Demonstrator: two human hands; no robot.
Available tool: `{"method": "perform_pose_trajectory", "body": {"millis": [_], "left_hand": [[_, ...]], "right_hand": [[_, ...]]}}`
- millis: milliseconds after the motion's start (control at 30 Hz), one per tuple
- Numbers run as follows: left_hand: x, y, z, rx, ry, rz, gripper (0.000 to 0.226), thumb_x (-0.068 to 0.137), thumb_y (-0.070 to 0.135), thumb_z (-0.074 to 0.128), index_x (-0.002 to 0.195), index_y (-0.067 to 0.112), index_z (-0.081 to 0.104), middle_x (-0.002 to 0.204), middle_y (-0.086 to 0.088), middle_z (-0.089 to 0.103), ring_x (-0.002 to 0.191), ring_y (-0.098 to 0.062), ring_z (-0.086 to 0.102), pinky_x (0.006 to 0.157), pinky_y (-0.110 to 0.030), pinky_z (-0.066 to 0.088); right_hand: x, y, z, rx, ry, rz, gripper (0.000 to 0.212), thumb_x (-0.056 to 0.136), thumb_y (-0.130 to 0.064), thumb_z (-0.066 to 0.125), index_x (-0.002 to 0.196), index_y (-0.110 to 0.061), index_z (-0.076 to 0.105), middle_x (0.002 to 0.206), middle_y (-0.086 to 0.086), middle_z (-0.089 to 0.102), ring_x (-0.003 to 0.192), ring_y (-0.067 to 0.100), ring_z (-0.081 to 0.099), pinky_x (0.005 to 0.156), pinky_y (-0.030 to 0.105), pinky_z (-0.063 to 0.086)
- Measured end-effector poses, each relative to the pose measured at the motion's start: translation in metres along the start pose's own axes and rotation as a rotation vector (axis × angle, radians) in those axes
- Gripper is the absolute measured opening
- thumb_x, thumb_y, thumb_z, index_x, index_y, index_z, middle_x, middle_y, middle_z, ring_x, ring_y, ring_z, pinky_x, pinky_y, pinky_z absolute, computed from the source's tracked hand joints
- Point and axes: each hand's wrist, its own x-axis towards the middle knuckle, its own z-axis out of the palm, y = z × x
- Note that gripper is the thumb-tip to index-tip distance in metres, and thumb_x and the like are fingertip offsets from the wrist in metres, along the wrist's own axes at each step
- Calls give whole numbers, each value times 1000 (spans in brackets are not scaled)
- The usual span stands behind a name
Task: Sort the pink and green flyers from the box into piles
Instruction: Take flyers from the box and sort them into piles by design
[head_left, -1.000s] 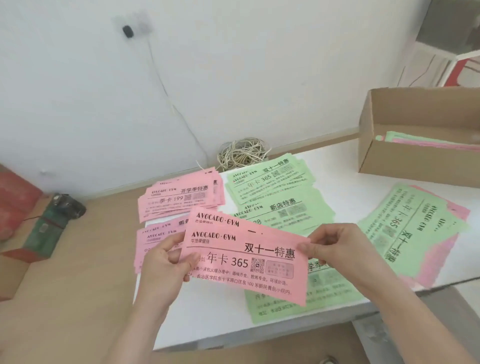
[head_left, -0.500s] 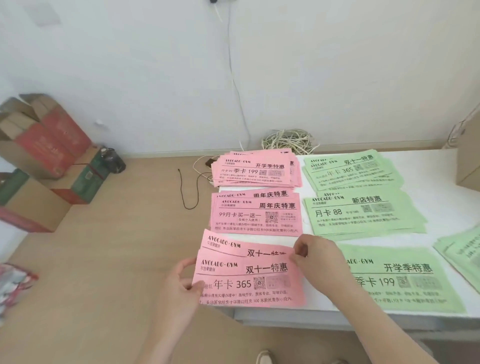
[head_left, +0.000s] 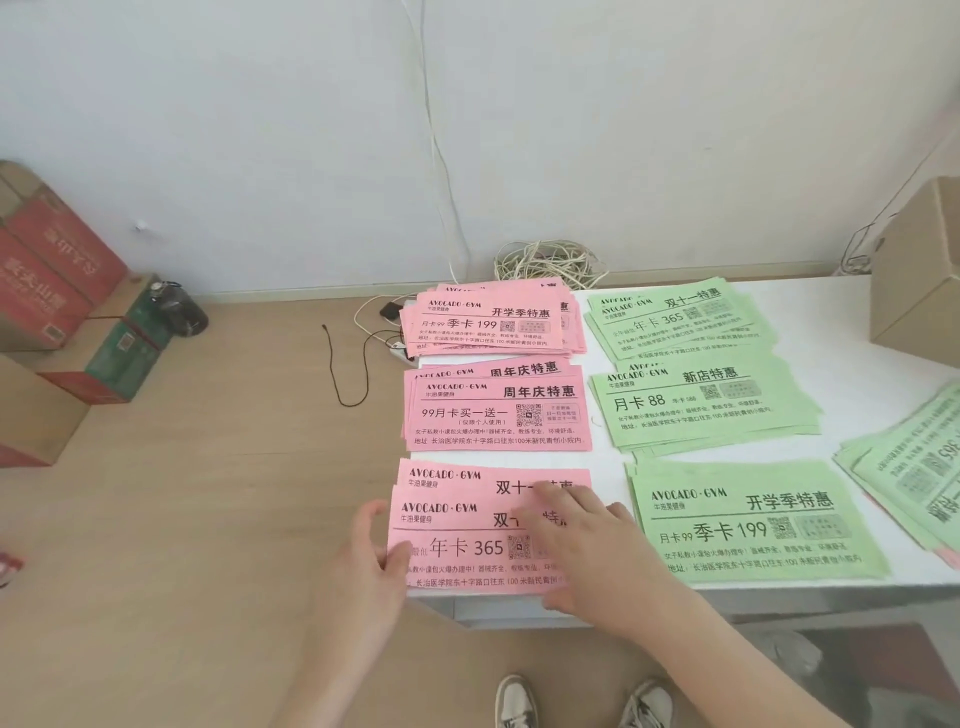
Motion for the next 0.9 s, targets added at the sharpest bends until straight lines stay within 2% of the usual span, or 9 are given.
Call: {"method": "perform_pose_trajectory", "body": {"millis": [100,167,233,300,467,567,667,767,900], "left_hand": [[4,-7,1,304,69,158,41,89,33,59,128,29,45,92,8,64,78,-18,61,60,-30,44],[8,-11,11,383,158,398,40,84,41,62,121,30,53,104,5,58,91,-21,55,68,-32,50],[9,-6,25,428,126,608,39,83,54,49,115,34,59,122,4,57,110,-20,48,80,-35,53],[10,0,40,551,35,700,44,84,62,38,117,39,57,134,3,55,124,-18,41,89,-38,50],[17,15,49,599,0,628,42,80,60,40,111,40,58,127,4,58,117,-20,54,92,-46,49],[17,23,51,570,31,593,39,78,57,44,107,34,60,121,2,59,114,-23,55,90,-50,48],[15,47,57,474,99,623,39,79,39,66,114,25,57,125,-3,57,116,-26,53,92,-52,47],[8,90,71,350,106,735,42,77,18,72,117,19,57,127,-5,56,118,-27,52,95,-47,45],[-10,161,112,255,33,942,28,81,14,66,109,19,63,127,-6,58,120,-26,51,98,-40,44]], "right_hand": [[-1,3,-1,50,9,-6,69,82,-44,61,142,-37,28,157,-8,12,141,18,15,104,39,29],[0,5,-2,73,32,-2,63,82,-48,59,139,-39,34,155,-12,16,140,16,13,104,39,28],[0,6,-2,93,29,14,61,82,-51,58,138,-37,37,155,-13,18,141,15,11,106,40,28],[-1,7,-2,121,32,30,60,83,-52,59,138,-37,38,155,-13,18,141,14,11,106,40,28],[-17,18,-4,235,96,111,68,84,-54,59,144,-42,28,155,-18,16,143,9,7,111,42,24],[-42,44,-18,357,194,209,67,86,-53,59,144,-45,27,152,-21,22,140,5,15,114,36,25],[-78,95,-39,524,225,385,60,87,-47,62,140,-46,34,142,-23,36,132,3,31,111,27,27],[-109,159,-48,557,202,591,55,86,-44,65,136,-40,43,141,-15,45,128,11,41,108,33,31],[-129,234,-26,301,94,842,80,82,-51,65,149,-31,24,157,5,23,145,29,15,117,42,17]]}}
